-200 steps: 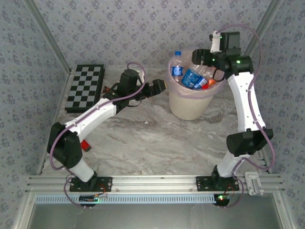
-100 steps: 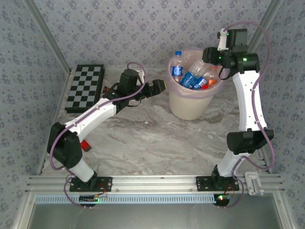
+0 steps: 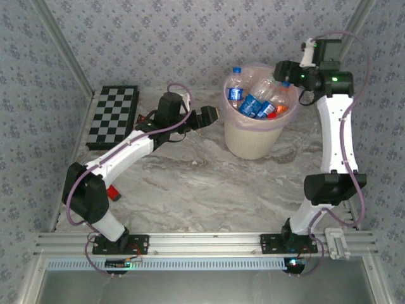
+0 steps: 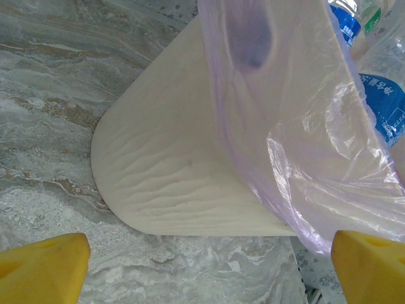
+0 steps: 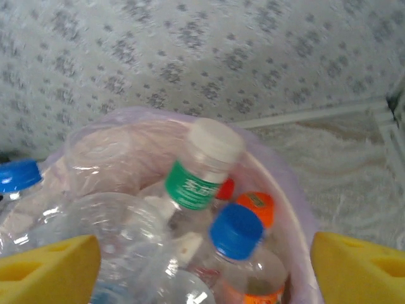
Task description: Put the plastic bottles in the bin
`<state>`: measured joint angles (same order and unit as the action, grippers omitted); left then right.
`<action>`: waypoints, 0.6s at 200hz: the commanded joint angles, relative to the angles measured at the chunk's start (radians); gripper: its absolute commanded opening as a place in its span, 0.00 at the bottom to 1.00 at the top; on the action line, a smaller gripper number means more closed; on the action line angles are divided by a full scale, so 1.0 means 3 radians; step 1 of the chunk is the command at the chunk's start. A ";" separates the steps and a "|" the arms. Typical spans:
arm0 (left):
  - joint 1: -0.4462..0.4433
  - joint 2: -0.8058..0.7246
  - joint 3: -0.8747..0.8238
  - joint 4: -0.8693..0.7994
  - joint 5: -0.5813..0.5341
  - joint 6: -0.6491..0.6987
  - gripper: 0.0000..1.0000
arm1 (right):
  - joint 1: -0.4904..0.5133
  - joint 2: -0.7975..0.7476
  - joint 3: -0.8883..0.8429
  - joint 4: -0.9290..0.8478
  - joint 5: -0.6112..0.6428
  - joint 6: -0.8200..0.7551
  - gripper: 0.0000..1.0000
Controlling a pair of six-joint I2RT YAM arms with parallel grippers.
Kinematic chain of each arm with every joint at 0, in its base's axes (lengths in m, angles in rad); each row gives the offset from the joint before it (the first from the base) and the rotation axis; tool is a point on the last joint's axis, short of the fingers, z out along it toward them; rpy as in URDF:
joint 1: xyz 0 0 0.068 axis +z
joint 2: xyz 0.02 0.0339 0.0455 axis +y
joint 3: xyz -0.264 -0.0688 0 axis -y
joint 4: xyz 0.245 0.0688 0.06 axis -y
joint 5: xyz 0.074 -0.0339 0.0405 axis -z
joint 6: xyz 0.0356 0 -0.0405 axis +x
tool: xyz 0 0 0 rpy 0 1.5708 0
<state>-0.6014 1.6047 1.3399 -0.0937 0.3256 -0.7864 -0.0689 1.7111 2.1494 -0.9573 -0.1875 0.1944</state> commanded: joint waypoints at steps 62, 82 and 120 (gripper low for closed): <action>0.0384 -0.0427 -0.0109 -0.0158 0.0308 0.0570 0.99 | -0.0814 -0.0819 -0.1775 0.0668 -0.1907 0.0738 0.74; 0.0588 -0.0626 -0.0292 -0.0261 0.0293 0.0630 0.99 | -0.0812 -0.0838 -0.1902 0.0664 -0.1865 0.0709 0.66; 0.0874 -0.0962 -0.0572 -0.0481 0.0152 0.0743 0.99 | -0.0755 -0.0769 -0.2030 0.0722 -0.1904 0.0694 0.52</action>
<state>-0.3702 1.3773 1.2118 -0.1829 0.3794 -0.6147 -0.3069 1.4818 1.5551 -0.7815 -0.7021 0.3950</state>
